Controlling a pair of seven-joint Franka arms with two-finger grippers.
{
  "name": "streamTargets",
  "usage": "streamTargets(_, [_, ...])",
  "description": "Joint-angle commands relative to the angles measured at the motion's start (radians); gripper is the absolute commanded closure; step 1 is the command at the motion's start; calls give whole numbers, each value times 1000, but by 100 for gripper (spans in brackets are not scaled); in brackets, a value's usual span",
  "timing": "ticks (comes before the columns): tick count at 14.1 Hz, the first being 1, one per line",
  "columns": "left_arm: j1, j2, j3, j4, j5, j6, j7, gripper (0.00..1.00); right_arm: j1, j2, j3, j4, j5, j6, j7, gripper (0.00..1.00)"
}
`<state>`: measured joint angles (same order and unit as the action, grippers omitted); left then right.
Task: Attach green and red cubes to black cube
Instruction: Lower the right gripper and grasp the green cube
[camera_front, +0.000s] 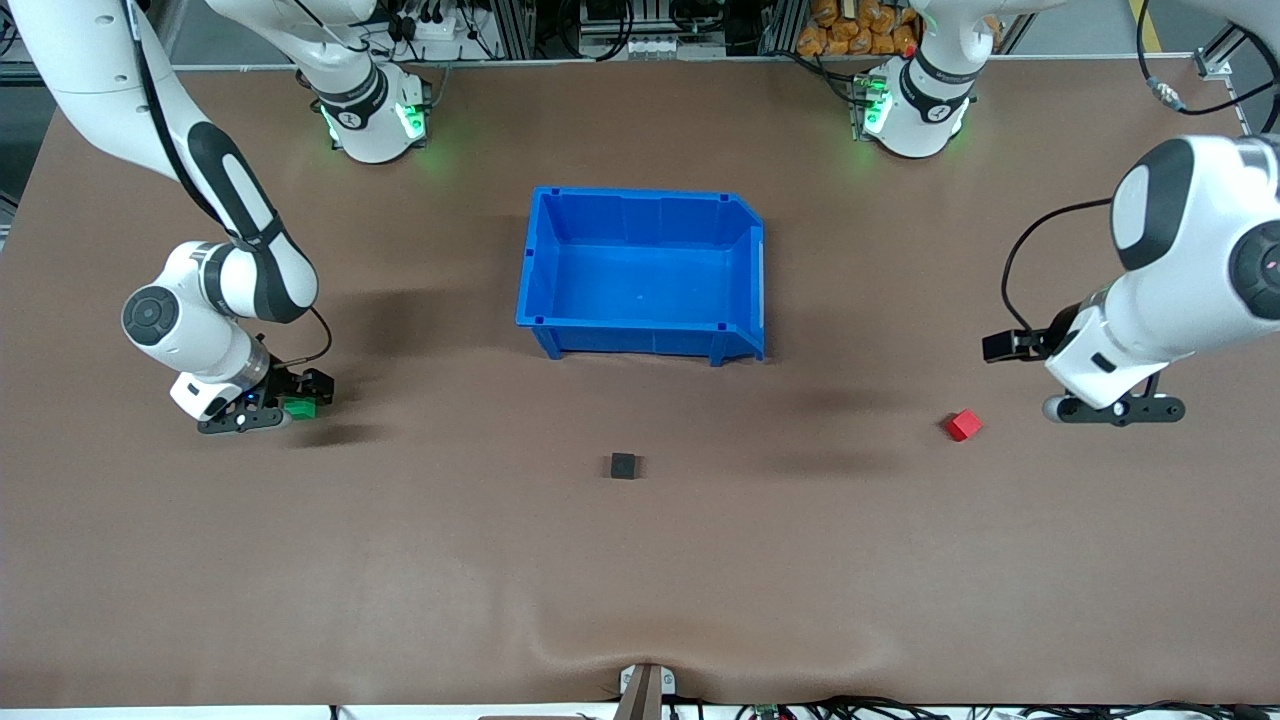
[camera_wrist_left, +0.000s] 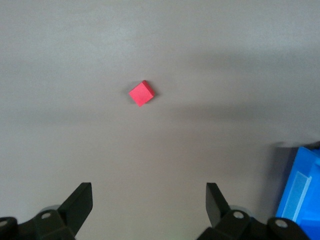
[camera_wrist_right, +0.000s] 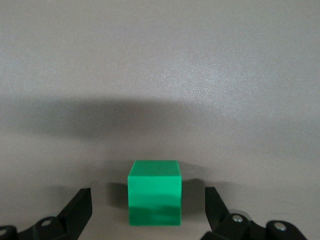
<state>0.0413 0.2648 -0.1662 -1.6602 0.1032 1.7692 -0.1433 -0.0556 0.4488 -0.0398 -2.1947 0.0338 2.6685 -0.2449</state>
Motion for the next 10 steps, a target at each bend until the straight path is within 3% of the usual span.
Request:
streamTargets(1, [8, 17, -6, -6, 24, 32, -21, 0, -9, 7, 3, 18, -9, -10, -8, 0])
streamTargets(3, [6, 30, -4, -10, 24, 51, -21, 0, -7, 7, 3, 18, -9, -10, -8, 1])
streamTargets(5, [14, 39, -4, -29, 29, 88, -21, 0, -9, 7, 3, 19, -9, -10, -8, 43])
streamTargets(7, [12, 48, -4, -41, 29, 111, -21, 0, -9, 7, 1, 18, -9, -12, -7, 93])
streamTargets(8, [8, 53, -4, -43, 29, 113, -21, 0, -9, 7, 3, 18, -9, -13, -10, 100])
streamTargets(10, [11, 62, -4, -43, 29, 122, -21, 0, -10, 5, 1, 21, -9, -12, -71, 100])
